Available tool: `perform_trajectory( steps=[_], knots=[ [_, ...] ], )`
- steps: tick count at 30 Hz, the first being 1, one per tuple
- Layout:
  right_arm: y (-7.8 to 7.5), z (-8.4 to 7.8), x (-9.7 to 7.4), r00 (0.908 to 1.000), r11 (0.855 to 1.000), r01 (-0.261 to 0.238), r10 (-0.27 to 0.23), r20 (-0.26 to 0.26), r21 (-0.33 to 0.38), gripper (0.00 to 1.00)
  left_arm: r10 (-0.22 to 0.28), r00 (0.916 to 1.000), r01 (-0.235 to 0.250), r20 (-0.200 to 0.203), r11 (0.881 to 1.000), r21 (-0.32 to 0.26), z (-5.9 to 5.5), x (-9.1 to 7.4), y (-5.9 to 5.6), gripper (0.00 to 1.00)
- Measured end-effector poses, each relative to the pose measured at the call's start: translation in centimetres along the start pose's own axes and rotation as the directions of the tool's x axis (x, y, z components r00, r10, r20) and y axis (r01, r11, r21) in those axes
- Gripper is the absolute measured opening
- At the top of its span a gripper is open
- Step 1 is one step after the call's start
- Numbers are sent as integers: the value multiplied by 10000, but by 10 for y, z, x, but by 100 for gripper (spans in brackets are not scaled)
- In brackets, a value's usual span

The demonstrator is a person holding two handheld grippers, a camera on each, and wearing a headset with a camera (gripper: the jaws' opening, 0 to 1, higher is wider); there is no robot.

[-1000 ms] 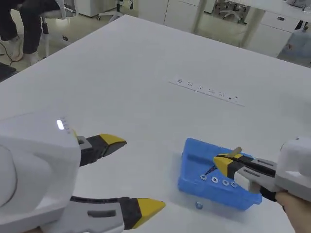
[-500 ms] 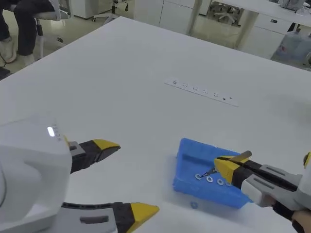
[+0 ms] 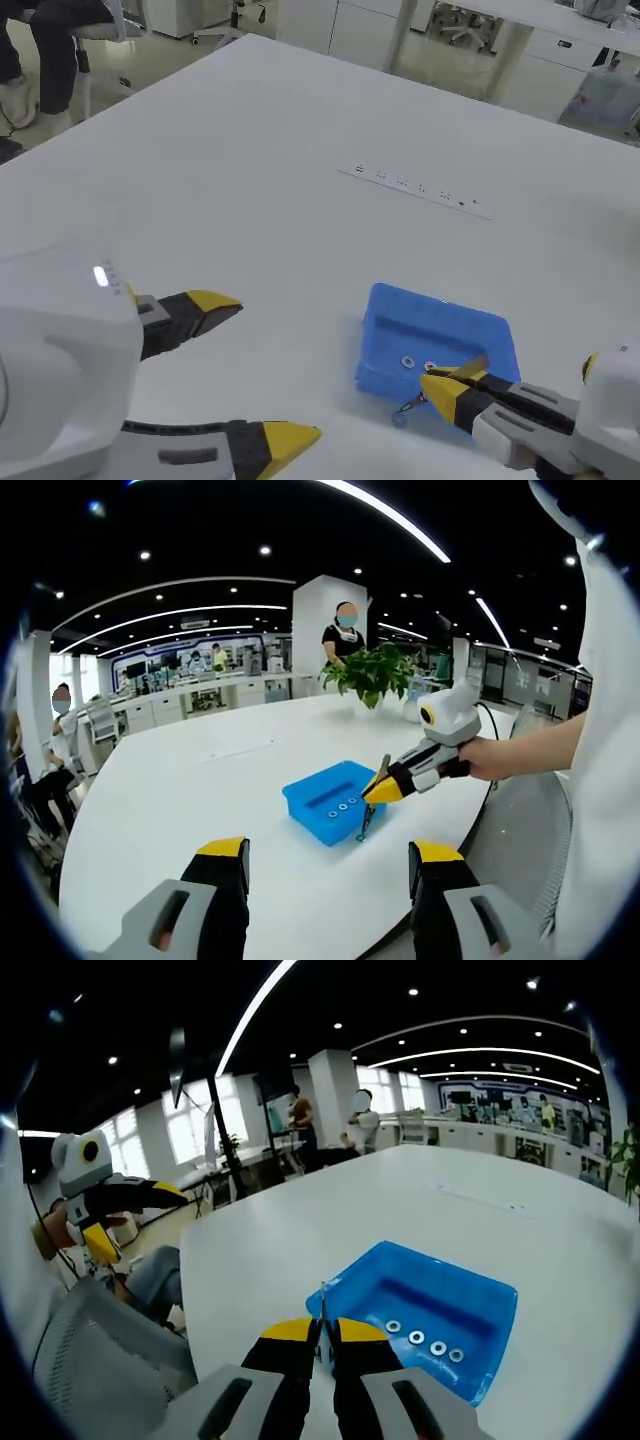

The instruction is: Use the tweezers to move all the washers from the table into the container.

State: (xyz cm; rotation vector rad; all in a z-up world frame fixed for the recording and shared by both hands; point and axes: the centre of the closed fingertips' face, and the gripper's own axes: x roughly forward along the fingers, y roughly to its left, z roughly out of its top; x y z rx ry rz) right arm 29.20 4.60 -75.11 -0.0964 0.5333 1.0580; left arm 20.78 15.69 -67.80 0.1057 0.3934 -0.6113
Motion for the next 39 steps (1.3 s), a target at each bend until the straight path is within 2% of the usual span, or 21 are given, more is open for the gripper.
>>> perform_trajectory(
  steps=[4,9,11,14,19,28,33,36,39],
  knots=[
    [-1,-8,5,9995,9995,7,-17,-323,-318,3,161,9999,-161,-11,9998,-96,-2,-3,6,65],
    [-3,-15,10,9980,9984,-27,-8,-625,-559,3,247,9997,-247,-38,9996,-103,-2,-5,9,65],
    [-5,-18,10,9964,9948,149,-232,-820,-1011,3,260,9996,-261,-56,9995,-163,-3,-4,9,65],
    [-1,-15,11,9981,9969,-99,52,-608,-777,3,190,9997,-193,-168,9997,-151,-8,-1,10,65],
    [4,-14,14,9972,9946,-318,248,-706,-992,3,103,9999,-103,-87,9999,-69,-2,3,9,65],
    [5,-14,15,9965,9955,-438,376,-743,-843,3,39,10000,-39,26,10000,36,8,3,4,65],
    [6,-14,17,9957,9930,-500,412,-835,-1068,3,157,9999,-157,-2,9999,-62,5,1,3,65],
    [8,-15,18,9941,9856,-533,372,-1015,-1604,2,240,9997,-239,56,9997,-99,6,0,3,65],
    [11,-15,20,9929,9859,-715,559,-1050,-1513,1,352,9993,-350,112,9993,-119,7,-1,5,65]
  ],
)
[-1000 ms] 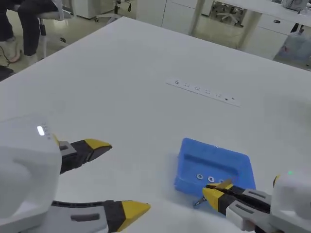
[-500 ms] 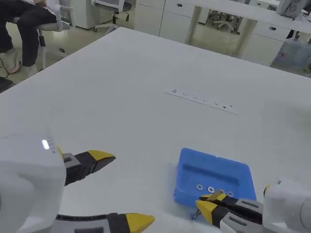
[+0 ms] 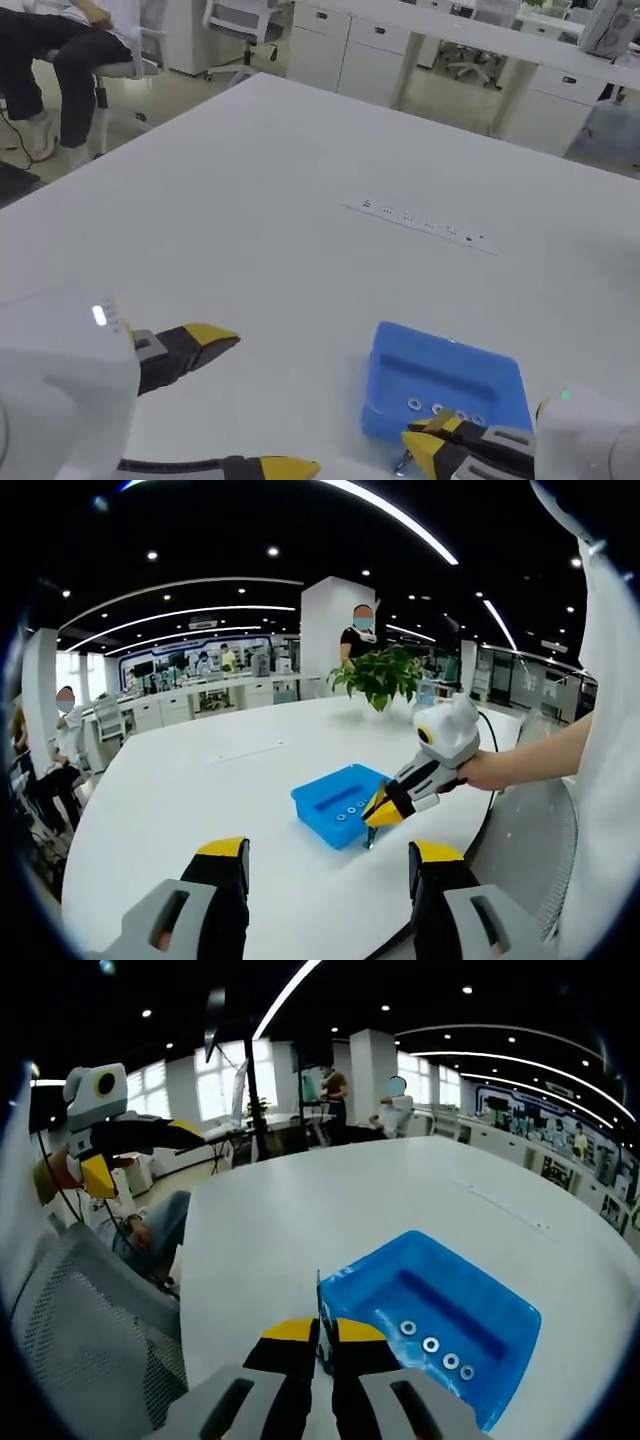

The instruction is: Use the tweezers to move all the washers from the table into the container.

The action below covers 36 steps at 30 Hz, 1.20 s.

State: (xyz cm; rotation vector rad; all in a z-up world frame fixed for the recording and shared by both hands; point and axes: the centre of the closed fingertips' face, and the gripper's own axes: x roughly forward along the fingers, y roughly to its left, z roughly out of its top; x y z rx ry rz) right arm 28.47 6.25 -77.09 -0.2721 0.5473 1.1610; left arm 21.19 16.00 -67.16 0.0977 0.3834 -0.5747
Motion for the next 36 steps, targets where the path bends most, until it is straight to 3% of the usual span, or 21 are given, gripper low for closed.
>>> perform_trajectory(
  steps=[12,18,25,36],
  knots=[
    [-1,-2,-3,10000,9999,43,-43,-29,106,1,217,9997,-216,124,9998,-47,1,-7,1,64],
    [6,-4,-6,9999,9999,-88,89,-124,92,1,195,9998,-194,76,9998,-99,-5,-6,-2,64],
    [9,-6,-8,9997,9997,-196,197,-144,111,2,196,9997,-195,134,9998,-79,-4,-4,-3,64],
    [8,-2,-11,9998,9991,-208,205,66,359,3,265,9995,-264,155,9996,-114,-4,-4,-3,64]
  ],
)
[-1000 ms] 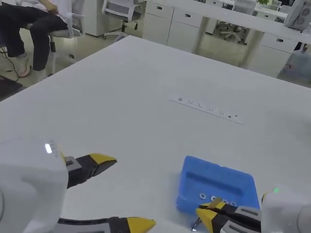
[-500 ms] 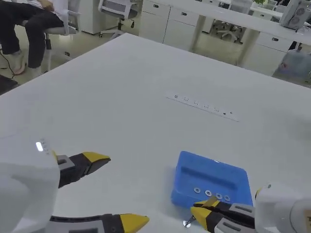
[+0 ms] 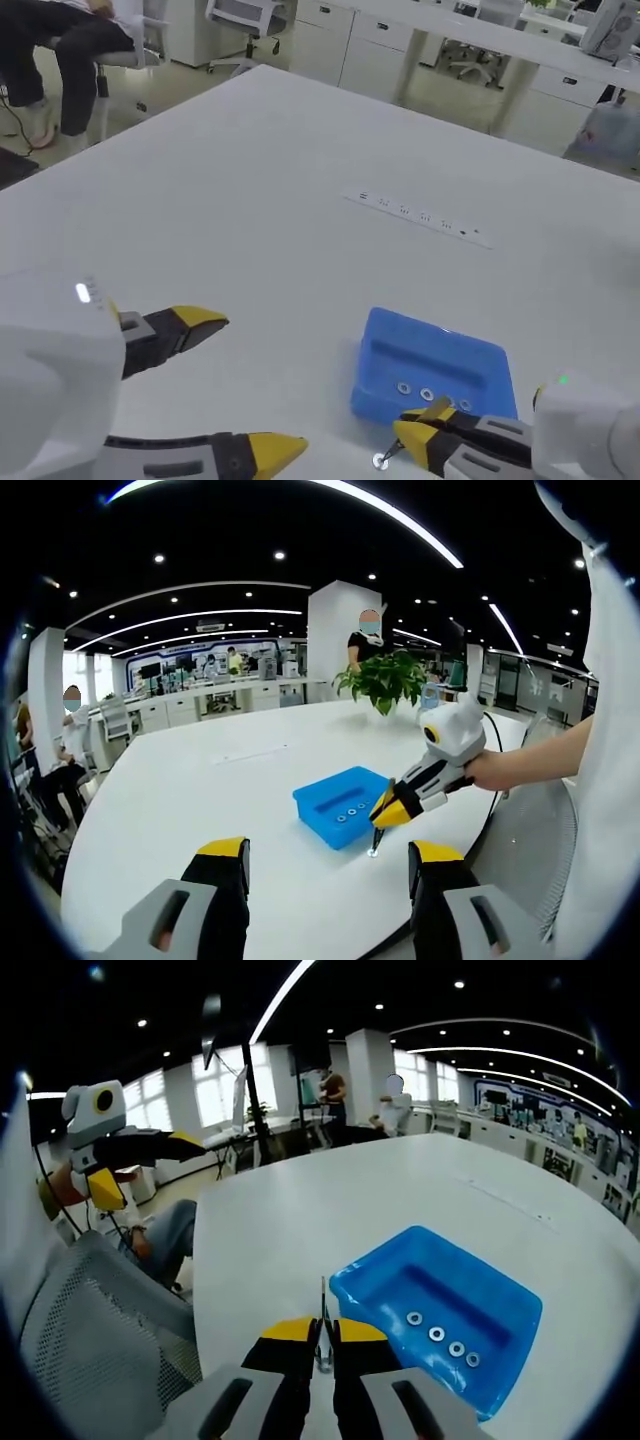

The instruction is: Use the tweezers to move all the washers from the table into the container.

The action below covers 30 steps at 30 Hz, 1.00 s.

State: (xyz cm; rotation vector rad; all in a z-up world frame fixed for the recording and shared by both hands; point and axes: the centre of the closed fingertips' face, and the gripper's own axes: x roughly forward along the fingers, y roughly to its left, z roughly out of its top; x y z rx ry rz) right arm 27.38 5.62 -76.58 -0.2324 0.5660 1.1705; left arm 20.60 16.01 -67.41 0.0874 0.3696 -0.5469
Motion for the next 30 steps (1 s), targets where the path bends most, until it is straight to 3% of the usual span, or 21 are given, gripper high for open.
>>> perform_trajectory(
  steps=[19,21,26,30],
  knots=[
    [9,-6,6,9991,9992,-268,258,-327,-302,3,19,10000,-19,-1,10000,-33,0,0,0,64],
    [10,-6,6,9989,9976,-255,229,-401,-642,3,0,10000,0,-24,10000,-5,-1,0,-1,65],
    [11,-6,6,9988,9961,-169,129,-470,-860,2,-143,9999,143,24,9999,-43,1,3,-3,65],
    [9,-6,6,9991,9980,-71,43,-433,-631,2,-336,9994,336,71,9994,19,5,6,-5,65]
  ],
)
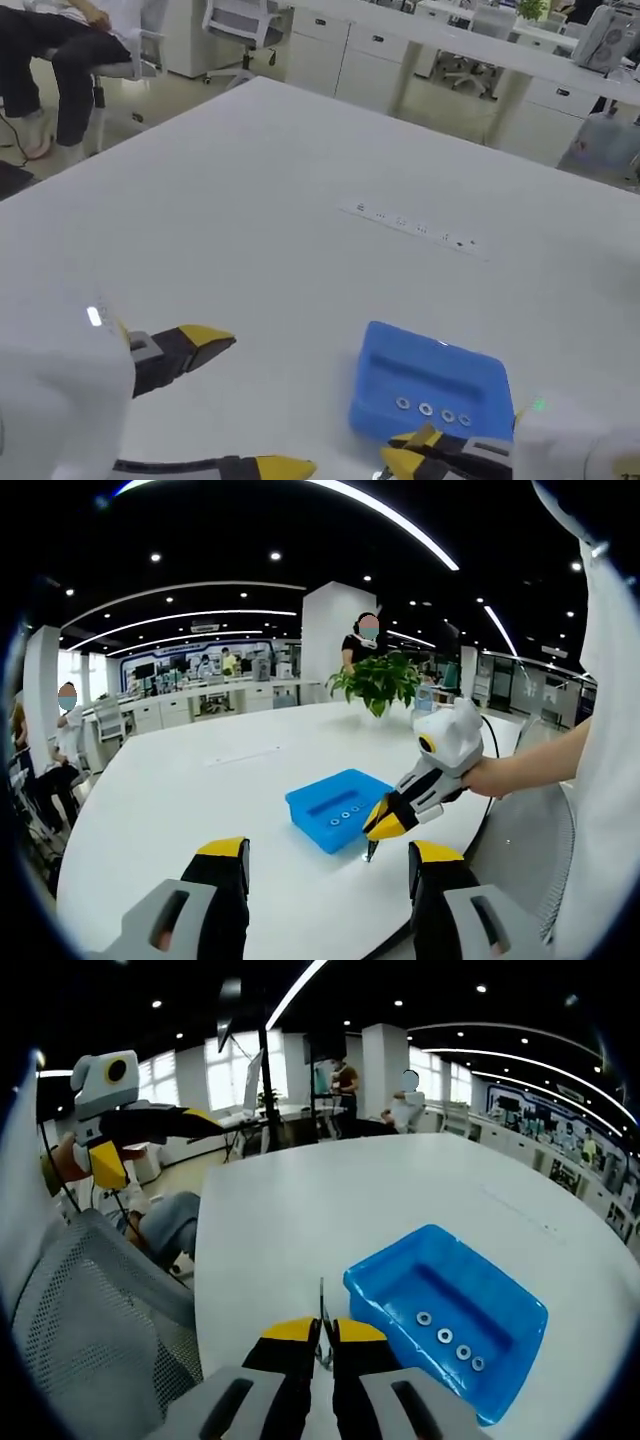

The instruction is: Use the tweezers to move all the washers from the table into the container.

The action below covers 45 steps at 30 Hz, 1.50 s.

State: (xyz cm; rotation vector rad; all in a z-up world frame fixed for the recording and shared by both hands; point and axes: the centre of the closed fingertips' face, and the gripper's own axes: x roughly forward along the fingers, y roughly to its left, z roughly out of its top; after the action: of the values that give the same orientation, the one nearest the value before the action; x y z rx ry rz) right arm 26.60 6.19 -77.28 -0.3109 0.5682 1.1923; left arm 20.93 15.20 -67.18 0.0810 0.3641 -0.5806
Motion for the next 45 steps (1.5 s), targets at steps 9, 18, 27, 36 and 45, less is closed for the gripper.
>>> perform_trajectory(
  steps=[9,18,27,36,45],
  knots=[
    [0,16,-14,9984,9983,173,-203,532,552,2,-467,9987,463,221,9988,178,11,5,-1,65],
    [-8,38,-35,9865,9956,605,-705,1477,715,2,-854,9963,854,62,9963,18,17,16,-1,64],
    [-21,55,-52,9769,9904,1058,-1202,1770,885,2,-1053,9939,1058,341,9943,-135,13,20,-13,64],
    [-25,62,-54,9717,9881,1193,-1362,1929,967,2,-796,9965,802,237,9964,-268,7,13,3,64],
    [-29,75,-51,9689,9894,1146,-1311,2100,890,2,-641,9977,648,221,9973,-333,2,13,4,64]
  ],
)
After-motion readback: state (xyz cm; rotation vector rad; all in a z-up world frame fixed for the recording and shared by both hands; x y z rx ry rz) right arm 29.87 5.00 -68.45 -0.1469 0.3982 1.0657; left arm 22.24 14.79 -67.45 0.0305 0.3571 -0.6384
